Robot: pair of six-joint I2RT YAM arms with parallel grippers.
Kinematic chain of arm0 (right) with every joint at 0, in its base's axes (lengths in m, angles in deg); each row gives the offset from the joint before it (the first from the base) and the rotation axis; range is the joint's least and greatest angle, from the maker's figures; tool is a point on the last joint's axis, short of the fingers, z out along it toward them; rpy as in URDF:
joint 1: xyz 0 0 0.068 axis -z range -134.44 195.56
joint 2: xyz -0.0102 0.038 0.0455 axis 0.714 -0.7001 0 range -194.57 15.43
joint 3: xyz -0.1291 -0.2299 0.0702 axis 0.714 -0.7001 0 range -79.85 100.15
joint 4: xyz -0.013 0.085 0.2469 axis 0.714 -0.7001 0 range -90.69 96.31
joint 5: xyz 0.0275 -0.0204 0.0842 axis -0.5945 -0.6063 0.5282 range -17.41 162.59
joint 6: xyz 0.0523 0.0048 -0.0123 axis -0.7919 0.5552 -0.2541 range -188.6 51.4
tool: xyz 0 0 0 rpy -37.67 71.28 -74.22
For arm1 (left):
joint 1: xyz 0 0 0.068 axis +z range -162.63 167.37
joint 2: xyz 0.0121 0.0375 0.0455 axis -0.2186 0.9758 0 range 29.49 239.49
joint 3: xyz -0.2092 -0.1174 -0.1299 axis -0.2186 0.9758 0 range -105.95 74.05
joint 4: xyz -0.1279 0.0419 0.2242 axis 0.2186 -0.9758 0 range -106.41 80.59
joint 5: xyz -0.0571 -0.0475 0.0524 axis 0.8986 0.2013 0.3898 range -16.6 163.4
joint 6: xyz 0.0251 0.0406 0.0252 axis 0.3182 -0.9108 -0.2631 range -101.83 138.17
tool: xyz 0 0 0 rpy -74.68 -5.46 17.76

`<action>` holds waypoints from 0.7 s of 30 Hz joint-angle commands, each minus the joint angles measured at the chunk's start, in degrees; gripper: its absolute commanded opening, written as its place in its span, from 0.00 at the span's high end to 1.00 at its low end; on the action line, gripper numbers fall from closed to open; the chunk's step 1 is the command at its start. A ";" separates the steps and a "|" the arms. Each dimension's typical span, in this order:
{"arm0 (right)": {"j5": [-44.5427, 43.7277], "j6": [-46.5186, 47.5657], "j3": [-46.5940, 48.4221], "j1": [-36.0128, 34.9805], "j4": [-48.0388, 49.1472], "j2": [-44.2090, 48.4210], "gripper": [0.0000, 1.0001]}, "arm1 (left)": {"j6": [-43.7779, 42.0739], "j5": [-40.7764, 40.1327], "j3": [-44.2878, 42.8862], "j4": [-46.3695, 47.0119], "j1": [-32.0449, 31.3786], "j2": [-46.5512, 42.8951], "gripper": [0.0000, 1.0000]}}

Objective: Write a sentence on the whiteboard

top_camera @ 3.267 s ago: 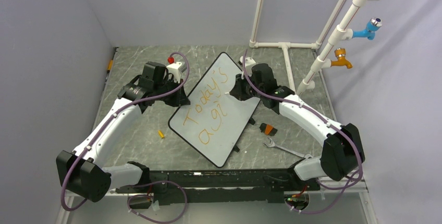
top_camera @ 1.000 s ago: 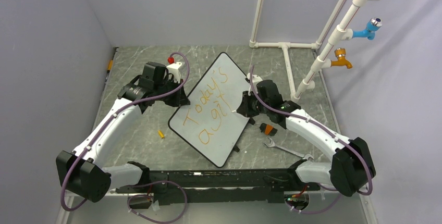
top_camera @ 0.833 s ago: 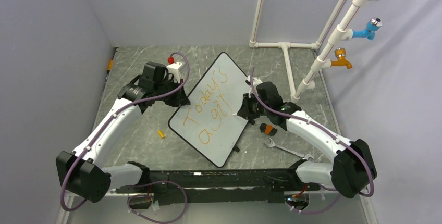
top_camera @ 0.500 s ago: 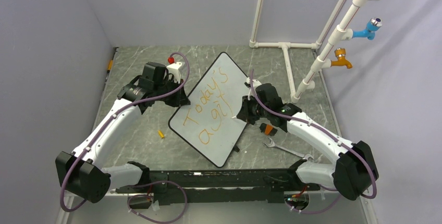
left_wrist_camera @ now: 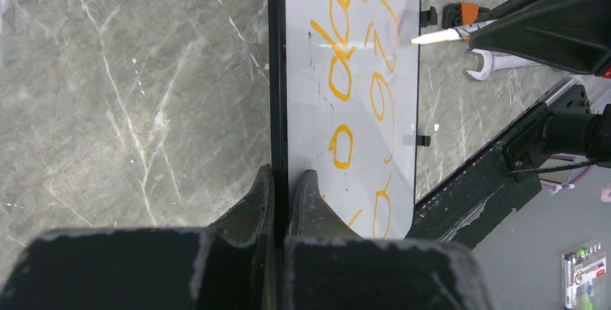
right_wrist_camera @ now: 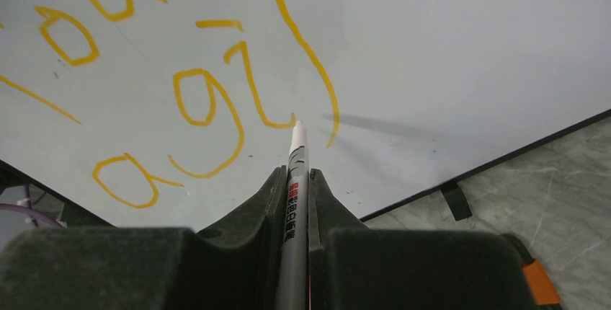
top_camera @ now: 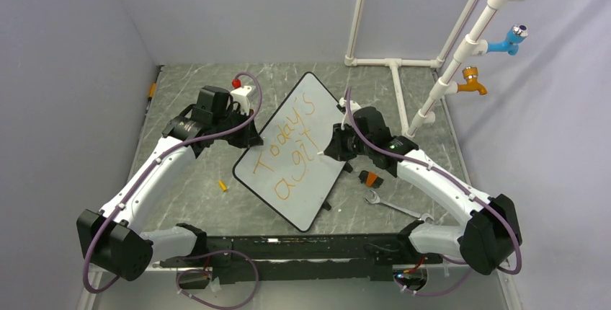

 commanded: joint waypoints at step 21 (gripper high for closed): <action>2.07 0.67 10.48 -0.32 3.51 -7.44 1.00 | -6.15 -9.09 0.59 -0.64 -0.19 -0.72 1.00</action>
